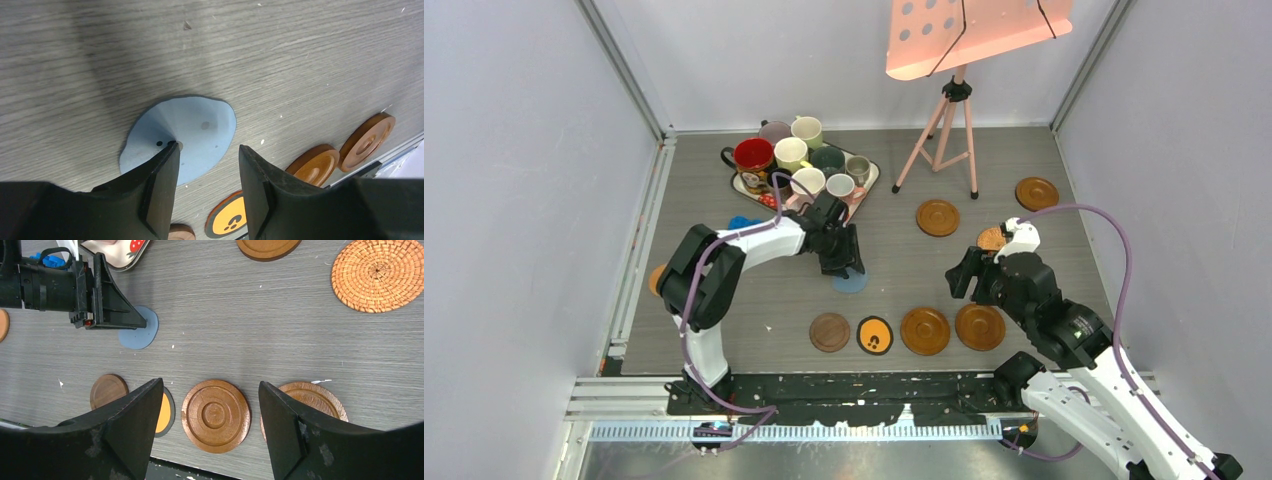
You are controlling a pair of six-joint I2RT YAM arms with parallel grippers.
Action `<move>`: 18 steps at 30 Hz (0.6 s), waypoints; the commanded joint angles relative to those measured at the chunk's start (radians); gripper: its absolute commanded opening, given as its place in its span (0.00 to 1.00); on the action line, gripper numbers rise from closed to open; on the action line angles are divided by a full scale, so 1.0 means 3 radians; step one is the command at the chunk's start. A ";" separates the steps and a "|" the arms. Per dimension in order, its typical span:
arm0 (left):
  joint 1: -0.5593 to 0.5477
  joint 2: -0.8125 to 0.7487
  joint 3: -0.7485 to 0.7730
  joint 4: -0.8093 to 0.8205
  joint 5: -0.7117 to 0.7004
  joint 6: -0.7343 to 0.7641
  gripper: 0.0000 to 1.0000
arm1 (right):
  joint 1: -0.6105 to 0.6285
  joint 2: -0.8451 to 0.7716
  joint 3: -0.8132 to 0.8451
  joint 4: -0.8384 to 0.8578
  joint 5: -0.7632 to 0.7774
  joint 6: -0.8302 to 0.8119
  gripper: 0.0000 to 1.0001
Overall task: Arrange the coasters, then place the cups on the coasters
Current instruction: Move the coaster to the center of the board.
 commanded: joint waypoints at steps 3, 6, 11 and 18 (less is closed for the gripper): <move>-0.0026 -0.0159 0.0079 -0.0221 -0.0273 0.0086 0.50 | 0.0006 -0.0053 0.0009 0.0128 0.0029 0.0051 0.77; 0.0050 -0.0140 0.0224 -0.0469 -0.0568 0.0139 0.49 | 0.0006 -0.0050 0.0003 0.0131 0.0003 0.0055 0.77; 0.0111 -0.0151 0.0294 -0.0547 -0.0926 0.0246 0.49 | 0.0005 -0.0044 0.0023 0.0115 0.0016 0.0030 0.77; 0.0187 0.0014 0.0417 -0.0583 -0.0876 0.0311 0.49 | 0.0006 -0.0030 0.0082 0.0076 0.0082 0.0003 0.77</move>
